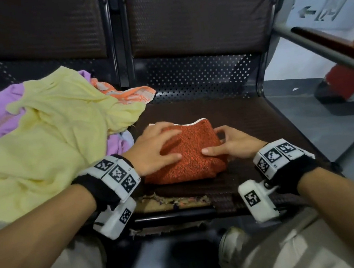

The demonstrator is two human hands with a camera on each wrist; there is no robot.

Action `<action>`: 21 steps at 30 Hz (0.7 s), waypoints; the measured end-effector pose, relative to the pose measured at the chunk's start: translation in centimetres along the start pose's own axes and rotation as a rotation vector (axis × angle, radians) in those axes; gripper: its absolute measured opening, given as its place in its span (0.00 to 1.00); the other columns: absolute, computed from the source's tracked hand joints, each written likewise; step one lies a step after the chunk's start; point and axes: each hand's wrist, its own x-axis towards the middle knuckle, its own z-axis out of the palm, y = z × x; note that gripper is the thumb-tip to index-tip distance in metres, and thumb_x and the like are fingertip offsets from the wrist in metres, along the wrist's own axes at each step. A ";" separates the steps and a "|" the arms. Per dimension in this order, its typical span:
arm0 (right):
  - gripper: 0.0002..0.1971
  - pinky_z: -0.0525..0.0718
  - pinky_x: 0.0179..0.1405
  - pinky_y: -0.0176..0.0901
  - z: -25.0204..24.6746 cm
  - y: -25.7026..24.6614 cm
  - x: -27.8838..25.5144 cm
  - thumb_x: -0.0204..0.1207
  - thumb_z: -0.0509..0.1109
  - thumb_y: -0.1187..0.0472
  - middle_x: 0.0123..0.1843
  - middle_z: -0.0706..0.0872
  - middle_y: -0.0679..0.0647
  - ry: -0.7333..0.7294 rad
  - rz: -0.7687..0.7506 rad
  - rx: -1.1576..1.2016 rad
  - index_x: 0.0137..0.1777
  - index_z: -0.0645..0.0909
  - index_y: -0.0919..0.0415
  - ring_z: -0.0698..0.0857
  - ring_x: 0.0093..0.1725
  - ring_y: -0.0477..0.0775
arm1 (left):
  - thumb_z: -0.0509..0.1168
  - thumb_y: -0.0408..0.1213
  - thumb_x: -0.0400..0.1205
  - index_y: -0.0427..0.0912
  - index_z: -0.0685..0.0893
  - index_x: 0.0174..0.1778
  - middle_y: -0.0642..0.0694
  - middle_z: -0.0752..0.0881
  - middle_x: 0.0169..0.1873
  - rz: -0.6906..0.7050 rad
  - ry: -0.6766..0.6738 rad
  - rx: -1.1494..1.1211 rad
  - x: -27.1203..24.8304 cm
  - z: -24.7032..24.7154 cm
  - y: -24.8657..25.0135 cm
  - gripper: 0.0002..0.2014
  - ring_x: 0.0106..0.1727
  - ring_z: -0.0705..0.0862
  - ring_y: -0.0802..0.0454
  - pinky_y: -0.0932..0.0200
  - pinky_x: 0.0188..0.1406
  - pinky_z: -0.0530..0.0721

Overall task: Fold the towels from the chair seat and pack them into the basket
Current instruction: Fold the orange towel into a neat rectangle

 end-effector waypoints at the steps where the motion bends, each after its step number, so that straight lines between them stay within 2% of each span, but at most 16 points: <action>1: 0.34 0.86 0.34 0.36 0.3 0.2 -0.3 0.67 0.81 0.61 0.52 0.87 0.54 0.013 -0.017 0.036 0.71 0.69 0.64 0.90 0.44 0.45 | 0.63 0.50 0.81 0.52 0.64 0.79 0.51 0.59 0.79 0.020 -0.090 0.046 -0.5 0.3 0.3 0.30 0.79 0.56 0.52 0.52 0.80 0.55; 2: 0.34 0.87 0.35 0.36 0.7 0.3 -0.4 0.67 0.80 0.66 0.51 0.86 0.54 0.039 -0.023 0.052 0.70 0.68 0.64 0.89 0.44 0.45 | 0.60 0.50 0.83 0.52 0.61 0.80 0.52 0.59 0.79 0.013 -0.170 0.107 -1.0 0.6 0.3 0.29 0.79 0.57 0.53 0.54 0.80 0.55; 3: 0.35 0.88 0.40 0.39 1.0 0.5 -0.4 0.67 0.80 0.68 0.52 0.85 0.55 0.073 -0.018 0.041 0.71 0.67 0.65 0.88 0.48 0.47 | 0.57 0.50 0.84 0.52 0.59 0.81 0.52 0.59 0.79 -0.005 -0.227 0.175 -1.5 0.9 0.2 0.29 0.79 0.58 0.53 0.55 0.80 0.56; 4: 0.35 0.88 0.50 0.46 1.3 0.6 -0.4 0.67 0.80 0.68 0.55 0.84 0.57 0.104 -0.008 0.007 0.72 0.66 0.65 0.87 0.53 0.52 | 0.56 0.49 0.85 0.51 0.58 0.82 0.51 0.60 0.79 -0.022 -0.262 0.234 -2.0 1.1 -0.1 0.28 0.79 0.58 0.53 0.56 0.79 0.58; 6: 0.35 0.81 0.65 0.56 1.6 0.8 -0.4 0.68 0.80 0.64 0.61 0.82 0.59 0.139 0.026 -0.120 0.73 0.67 0.64 0.83 0.62 0.57 | 0.53 0.48 0.86 0.50 0.58 0.82 0.51 0.61 0.79 -0.046 -0.271 0.279 -2.9 1.2 -0.4 0.27 0.79 0.61 0.54 0.57 0.78 0.61; 7: 0.36 0.78 0.68 0.56 1.6 0.8 -0.5 0.69 0.80 0.61 0.64 0.81 0.58 0.147 0.039 -0.198 0.74 0.66 0.62 0.81 0.64 0.57 | 0.53 0.48 0.86 0.49 0.58 0.82 0.52 0.61 0.79 -0.059 -0.269 0.270 -3.3 1.1 -0.5 0.26 0.78 0.62 0.55 0.60 0.77 0.62; 9: 0.39 0.76 0.68 0.50 1.8 0.8 -0.8 0.69 0.80 0.56 0.67 0.79 0.56 0.168 0.029 -0.361 0.75 0.63 0.58 0.79 0.67 0.57 | 0.51 0.49 0.87 0.50 0.58 0.82 0.55 0.59 0.80 -0.083 -0.281 0.263 -3.7 1.2 -0.4 0.26 0.78 0.64 0.56 0.64 0.74 0.63; 11: 0.40 0.75 0.68 0.49 2.2 0.4 -1.4 0.68 0.80 0.52 0.68 0.75 0.57 0.225 -0.075 -0.550 0.75 0.61 0.55 0.77 0.68 0.58 | 0.50 0.53 0.86 0.50 0.56 0.82 0.55 0.58 0.80 -0.088 -0.311 0.325 -3.8 1.1 -0.2 0.28 0.78 0.64 0.54 0.61 0.73 0.63; 13: 0.34 0.74 0.69 0.51 2.4 -0.3 -2.2 0.67 0.79 0.48 0.67 0.70 0.54 0.282 -0.281 -0.765 0.70 0.68 0.53 0.72 0.68 0.56 | 0.52 0.61 0.82 0.50 0.58 0.81 0.51 0.61 0.77 -0.064 -0.291 0.414 -3.6 0.9 -0.1 0.33 0.75 0.65 0.50 0.55 0.73 0.62; 15: 0.26 0.76 0.65 0.49 2.5 -1.1 -2.8 0.67 0.77 0.41 0.61 0.71 0.48 0.206 -0.447 -0.909 0.61 0.76 0.51 0.71 0.65 0.52 | 0.55 0.68 0.76 0.50 0.61 0.80 0.49 0.63 0.71 -0.018 -0.256 0.481 -3.4 0.6 -0.1 0.39 0.71 0.63 0.50 0.52 0.71 0.60; 16: 0.26 0.76 0.64 0.48 2.5 -1.3 -3.0 0.66 0.76 0.40 0.59 0.72 0.46 0.100 -0.453 -0.937 0.60 0.76 0.51 0.72 0.64 0.50 | 0.57 0.70 0.74 0.50 0.61 0.80 0.49 0.64 0.69 0.007 -0.263 0.504 -3.4 0.5 -0.2 0.42 0.70 0.63 0.50 0.52 0.71 0.60; 18: 0.33 0.78 0.65 0.51 3.0 -1.2 -3.1 0.66 0.78 0.42 0.63 0.73 0.48 -0.098 -0.359 -1.016 0.67 0.71 0.52 0.74 0.65 0.51 | 0.61 0.69 0.72 0.48 0.60 0.79 0.48 0.65 0.67 0.054 -0.299 0.537 -3.1 0.6 -0.2 0.44 0.68 0.64 0.50 0.52 0.70 0.65; 19: 0.36 0.78 0.65 0.52 3.3 -1.0 -2.9 0.66 0.78 0.45 0.65 0.72 0.50 -0.131 -0.334 -1.096 0.70 0.67 0.53 0.74 0.66 0.53 | 0.63 0.66 0.72 0.46 0.61 0.79 0.47 0.66 0.67 0.073 -0.308 0.551 -2.8 0.7 -0.2 0.43 0.67 0.65 0.49 0.52 0.69 0.67; 21: 0.32 0.79 0.61 0.52 3.6 -0.6 -2.5 0.69 0.75 0.52 0.66 0.73 0.53 -0.077 -0.381 -1.205 0.70 0.66 0.56 0.76 0.66 0.56 | 0.65 0.58 0.76 0.45 0.64 0.77 0.45 0.68 0.65 0.097 -0.287 0.573 -2.4 0.8 0.0 0.37 0.65 0.68 0.48 0.51 0.67 0.72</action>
